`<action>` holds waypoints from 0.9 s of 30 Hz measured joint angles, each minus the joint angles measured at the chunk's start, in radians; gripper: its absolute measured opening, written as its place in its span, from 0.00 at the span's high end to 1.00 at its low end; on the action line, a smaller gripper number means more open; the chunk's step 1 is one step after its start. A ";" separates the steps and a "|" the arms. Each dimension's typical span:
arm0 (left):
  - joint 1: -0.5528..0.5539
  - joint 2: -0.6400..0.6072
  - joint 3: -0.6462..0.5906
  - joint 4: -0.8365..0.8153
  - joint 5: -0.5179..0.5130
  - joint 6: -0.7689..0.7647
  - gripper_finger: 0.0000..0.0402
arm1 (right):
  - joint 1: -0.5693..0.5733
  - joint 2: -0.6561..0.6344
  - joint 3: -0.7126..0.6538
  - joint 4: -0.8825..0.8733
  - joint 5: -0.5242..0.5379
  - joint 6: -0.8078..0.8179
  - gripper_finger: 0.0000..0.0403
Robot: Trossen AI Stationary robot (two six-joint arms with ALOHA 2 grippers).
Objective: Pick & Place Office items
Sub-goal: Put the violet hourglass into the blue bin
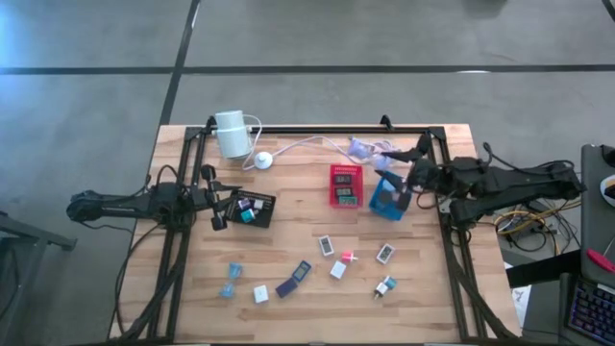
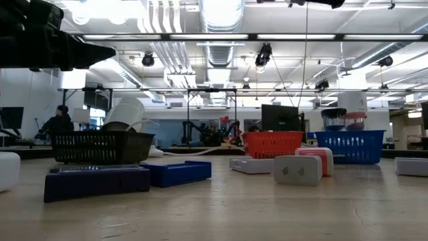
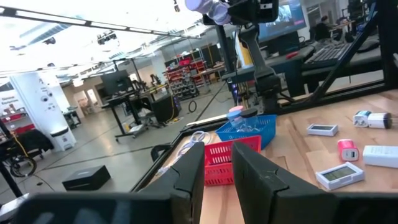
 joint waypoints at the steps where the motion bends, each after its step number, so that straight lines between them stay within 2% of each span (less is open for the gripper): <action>1: 0.000 0.000 0.000 0.000 0.000 -0.007 0.79 | 0.000 0.001 0.022 -0.045 0.000 0.029 0.51; 7: 0.000 0.000 0.000 0.000 0.000 -0.070 0.79 | 0.000 0.003 0.188 -0.444 -0.007 0.186 0.51; 11: -0.001 0.000 0.000 0.000 0.000 -0.106 0.79 | -0.001 0.024 0.314 -0.724 -0.079 0.283 0.51; 19: -0.001 0.001 0.000 -0.001 0.001 -0.112 0.79 | -0.001 0.127 0.537 -1.160 -0.119 0.573 0.51; 22: -0.001 0.002 0.000 -0.011 0.001 -0.112 0.79 | -0.001 0.179 0.615 -1.301 -0.186 0.663 0.51; 27: -0.001 0.002 0.000 -0.023 0.001 -0.112 0.79 | -0.002 0.280 0.707 -1.454 -0.311 0.707 0.51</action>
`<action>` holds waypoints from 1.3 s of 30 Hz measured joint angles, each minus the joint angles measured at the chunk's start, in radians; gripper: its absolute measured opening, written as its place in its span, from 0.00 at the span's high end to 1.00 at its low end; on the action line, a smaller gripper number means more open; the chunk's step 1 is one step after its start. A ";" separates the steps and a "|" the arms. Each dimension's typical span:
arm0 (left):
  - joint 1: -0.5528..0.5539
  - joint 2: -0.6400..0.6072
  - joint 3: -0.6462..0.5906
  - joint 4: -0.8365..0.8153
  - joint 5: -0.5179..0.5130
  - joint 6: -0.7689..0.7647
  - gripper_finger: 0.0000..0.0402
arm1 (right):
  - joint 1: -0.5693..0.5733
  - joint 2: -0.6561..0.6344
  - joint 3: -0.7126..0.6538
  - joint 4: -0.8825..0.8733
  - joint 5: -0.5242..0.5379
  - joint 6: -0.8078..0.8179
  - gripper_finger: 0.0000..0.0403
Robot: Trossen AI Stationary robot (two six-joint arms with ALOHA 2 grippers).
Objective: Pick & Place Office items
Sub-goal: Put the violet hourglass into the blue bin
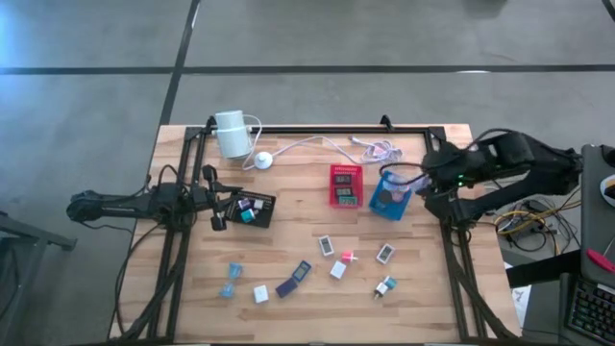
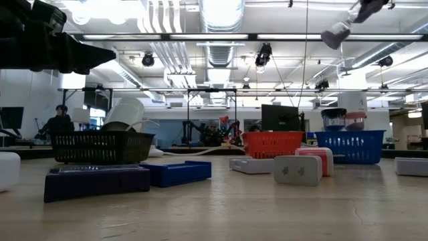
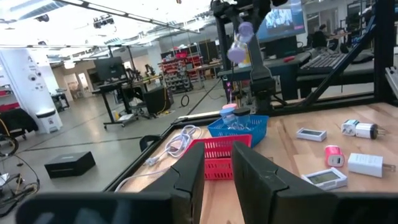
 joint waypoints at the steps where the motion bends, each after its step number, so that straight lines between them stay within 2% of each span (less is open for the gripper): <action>1: 0.000 0.000 0.000 0.000 0.000 0.000 0.79 | -0.004 0.023 0.015 -0.026 -0.025 0.002 0.51; 8: 0.000 0.000 0.000 -0.009 0.001 -0.019 0.79 | -0.076 0.168 0.039 -0.043 -0.197 -0.104 0.51; 19: 0.000 0.004 0.000 -0.054 0.001 -0.019 0.79 | -0.211 0.307 -0.024 -0.043 -0.291 -0.303 0.51; 26: 0.000 0.004 0.000 -0.060 0.001 -0.023 0.79 | -0.268 0.328 -0.070 -0.043 -0.292 -0.427 0.51; 31: 0.000 0.004 0.000 -0.060 0.000 -0.046 0.79 | -0.262 0.324 -0.118 -0.043 -0.255 -0.536 0.51; 35: 0.001 0.004 0.000 -0.060 0.000 -0.052 0.79 | -0.242 0.327 -0.159 -0.043 -0.186 -0.583 0.51; 39: 0.001 0.005 0.000 -0.060 0.000 -0.066 0.79 | -0.226 0.337 -0.175 -0.050 -0.167 -0.613 0.51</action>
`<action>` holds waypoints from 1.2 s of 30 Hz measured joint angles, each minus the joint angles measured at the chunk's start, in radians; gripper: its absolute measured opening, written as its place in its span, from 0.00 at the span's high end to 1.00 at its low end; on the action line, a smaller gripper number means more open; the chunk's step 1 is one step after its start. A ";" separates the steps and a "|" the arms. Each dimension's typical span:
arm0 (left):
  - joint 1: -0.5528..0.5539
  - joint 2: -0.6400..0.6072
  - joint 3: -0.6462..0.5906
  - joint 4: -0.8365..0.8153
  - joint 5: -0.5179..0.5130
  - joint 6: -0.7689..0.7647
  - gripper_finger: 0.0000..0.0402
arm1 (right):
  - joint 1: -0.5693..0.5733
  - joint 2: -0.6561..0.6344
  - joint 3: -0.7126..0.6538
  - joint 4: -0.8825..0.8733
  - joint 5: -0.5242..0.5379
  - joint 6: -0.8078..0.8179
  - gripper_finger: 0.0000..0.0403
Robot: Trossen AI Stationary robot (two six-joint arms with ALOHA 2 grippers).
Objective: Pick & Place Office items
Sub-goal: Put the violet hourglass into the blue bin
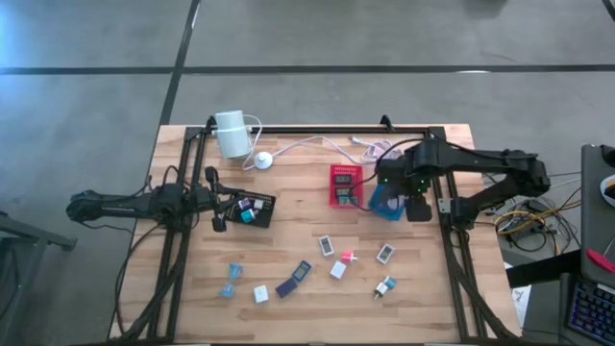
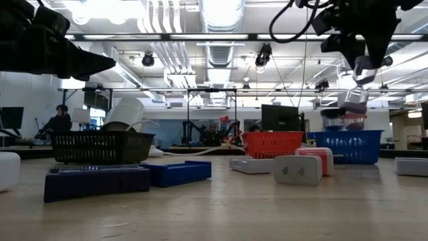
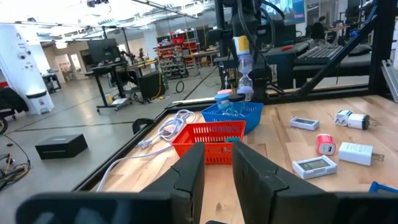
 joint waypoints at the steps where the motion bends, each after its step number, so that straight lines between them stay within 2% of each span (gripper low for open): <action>1: 0.000 0.000 0.000 0.000 0.000 -0.002 0.79 | 0.004 0.004 -0.001 0.001 0.010 -0.001 0.51; 15: 0.000 0.001 0.000 0.000 0.000 -0.006 0.79 | 0.004 0.068 -0.014 0.007 0.016 -0.037 0.51; 36: -0.001 0.001 0.000 -0.009 0.000 -0.014 0.79 | 0.003 0.239 -0.017 0.026 0.042 -0.044 0.51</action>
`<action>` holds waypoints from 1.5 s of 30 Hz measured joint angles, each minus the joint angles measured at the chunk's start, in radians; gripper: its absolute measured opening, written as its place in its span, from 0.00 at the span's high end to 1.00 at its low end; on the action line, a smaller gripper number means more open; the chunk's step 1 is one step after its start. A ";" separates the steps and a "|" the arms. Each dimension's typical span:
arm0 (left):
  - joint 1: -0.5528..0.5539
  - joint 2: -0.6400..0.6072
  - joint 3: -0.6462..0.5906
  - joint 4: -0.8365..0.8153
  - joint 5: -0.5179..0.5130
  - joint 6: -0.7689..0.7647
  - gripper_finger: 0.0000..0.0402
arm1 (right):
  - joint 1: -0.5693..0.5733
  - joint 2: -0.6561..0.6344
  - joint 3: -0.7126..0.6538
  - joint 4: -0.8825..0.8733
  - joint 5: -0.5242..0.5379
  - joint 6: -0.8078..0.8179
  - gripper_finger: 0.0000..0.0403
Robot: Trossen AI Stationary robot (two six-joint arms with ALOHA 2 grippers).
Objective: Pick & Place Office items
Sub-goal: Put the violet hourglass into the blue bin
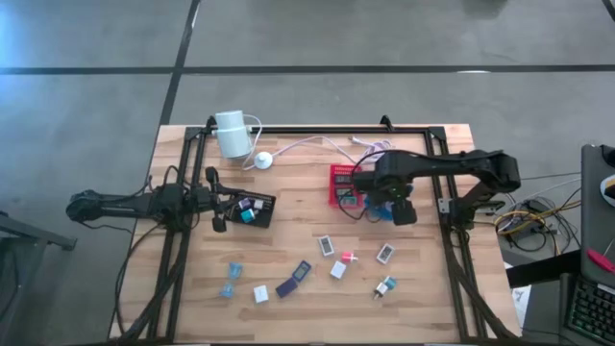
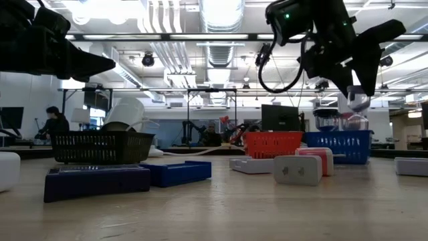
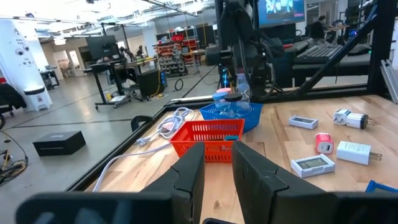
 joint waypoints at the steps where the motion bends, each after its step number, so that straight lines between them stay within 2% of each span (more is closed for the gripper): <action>1: 0.000 0.000 0.000 -0.001 0.000 0.000 0.79 | 0.000 0.005 0.000 0.003 0.000 0.000 0.51; 10: 0.000 0.001 0.000 -0.010 0.000 0.000 0.79 | 0.000 0.012 -0.018 0.067 -0.015 0.013 0.51; 15: 0.000 0.001 0.000 -0.010 0.000 0.000 0.79 | 0.000 0.034 -0.032 0.073 -0.059 0.038 0.51; 26: 0.000 0.001 0.000 -0.013 0.000 0.000 0.79 | 0.000 0.083 -0.048 0.077 -0.064 0.027 0.51; 45: 0.001 0.001 0.000 -0.013 0.000 0.001 0.79 | 0.000 0.081 -0.047 0.099 -0.056 0.026 0.38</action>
